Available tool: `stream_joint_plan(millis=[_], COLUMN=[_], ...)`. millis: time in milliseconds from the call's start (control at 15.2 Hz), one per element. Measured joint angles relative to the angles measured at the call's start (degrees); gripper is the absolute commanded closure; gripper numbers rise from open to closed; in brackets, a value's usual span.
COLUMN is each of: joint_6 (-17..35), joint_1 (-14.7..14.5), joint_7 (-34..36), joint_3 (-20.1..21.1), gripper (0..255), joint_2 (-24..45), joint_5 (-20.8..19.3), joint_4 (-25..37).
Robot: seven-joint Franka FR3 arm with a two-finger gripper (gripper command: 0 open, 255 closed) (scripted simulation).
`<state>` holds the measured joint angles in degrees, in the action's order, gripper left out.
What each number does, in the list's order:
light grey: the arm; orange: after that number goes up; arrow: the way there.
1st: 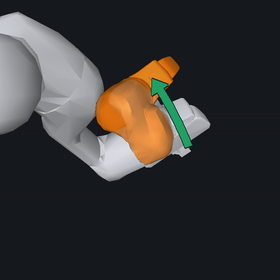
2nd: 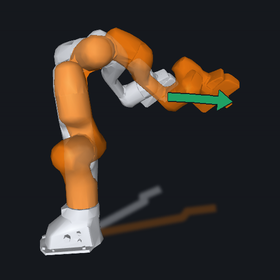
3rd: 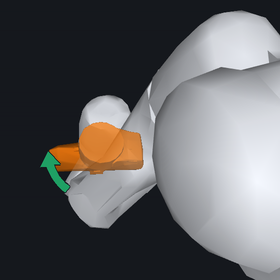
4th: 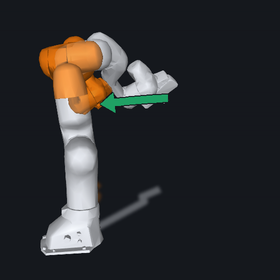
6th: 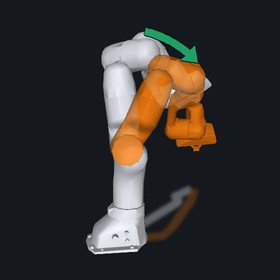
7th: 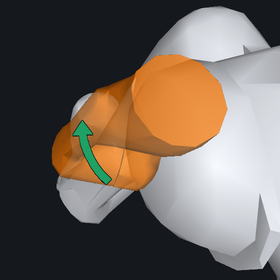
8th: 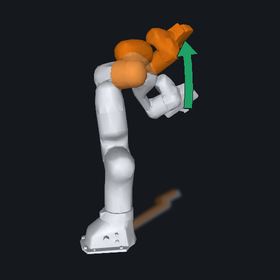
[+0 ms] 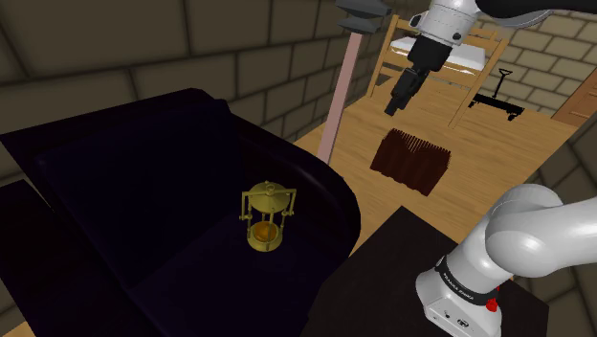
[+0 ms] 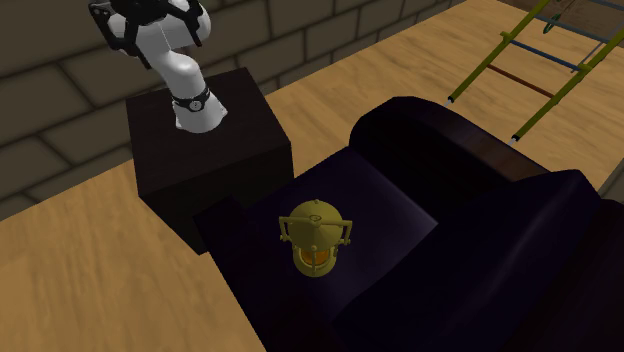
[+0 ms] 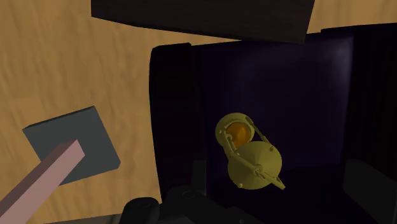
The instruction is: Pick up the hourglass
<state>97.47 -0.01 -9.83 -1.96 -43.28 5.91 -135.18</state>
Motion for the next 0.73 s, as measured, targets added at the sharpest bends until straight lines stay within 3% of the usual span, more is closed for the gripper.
stream_joint_plan(millis=[198,726], joint_6=[2.2,16.2], joint_1=[-0.4,-2.7], joint_7=[0.1,3.0], joint_3=[1.1,8.9], gripper=[0,0], joint_2=[1.6,12.1], joint_5=[-0.3,-2.6], joint_4=[-0.4,-2.9])
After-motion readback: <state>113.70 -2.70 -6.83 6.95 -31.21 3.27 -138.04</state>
